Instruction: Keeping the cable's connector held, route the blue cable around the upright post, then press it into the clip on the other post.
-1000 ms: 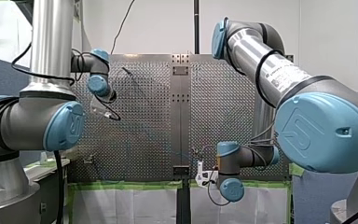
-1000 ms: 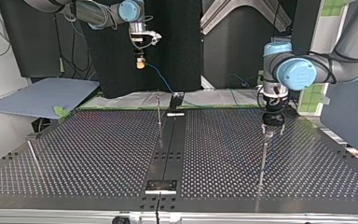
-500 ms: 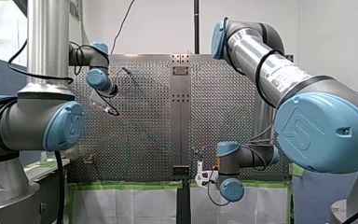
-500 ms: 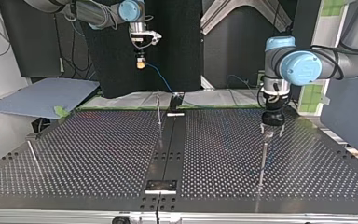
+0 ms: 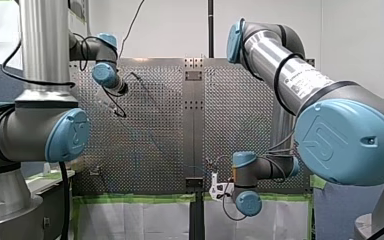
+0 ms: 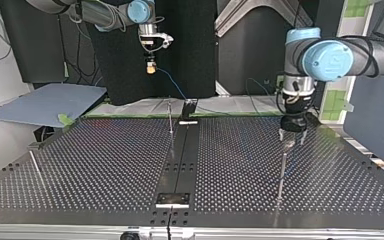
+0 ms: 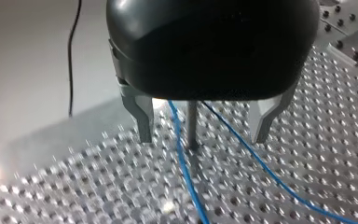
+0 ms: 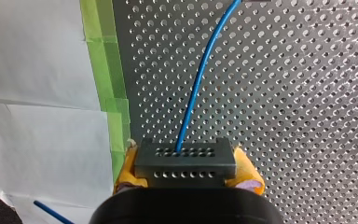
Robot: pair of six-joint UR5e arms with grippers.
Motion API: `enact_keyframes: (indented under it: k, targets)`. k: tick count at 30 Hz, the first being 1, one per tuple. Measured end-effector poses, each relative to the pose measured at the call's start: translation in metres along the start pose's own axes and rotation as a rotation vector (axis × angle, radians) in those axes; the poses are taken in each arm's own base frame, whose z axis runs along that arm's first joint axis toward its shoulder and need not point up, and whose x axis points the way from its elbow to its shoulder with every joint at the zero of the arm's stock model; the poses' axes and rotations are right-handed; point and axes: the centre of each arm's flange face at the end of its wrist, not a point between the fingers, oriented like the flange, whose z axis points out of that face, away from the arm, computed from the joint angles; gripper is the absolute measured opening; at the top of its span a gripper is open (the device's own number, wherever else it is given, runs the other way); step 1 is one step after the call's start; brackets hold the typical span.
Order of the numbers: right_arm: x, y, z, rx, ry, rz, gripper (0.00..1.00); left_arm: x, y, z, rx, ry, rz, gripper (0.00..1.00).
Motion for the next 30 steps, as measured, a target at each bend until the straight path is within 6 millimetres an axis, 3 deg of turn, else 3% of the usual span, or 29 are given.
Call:
enact_keyframes:
  k: [21, 30]
  targets:
    - [0.0, 0.0, 0.0, 0.001, 0.0, 0.001, 0.0, -0.043, -0.058, -0.068, 0.017, -0.097, 0.147, 1.0]
    - [0.001, 0.002, 0.001, -0.001, 0.004, 0.008, 0.0, -0.042, -0.063, -0.076, 0.042, -0.033, 0.253, 1.0]
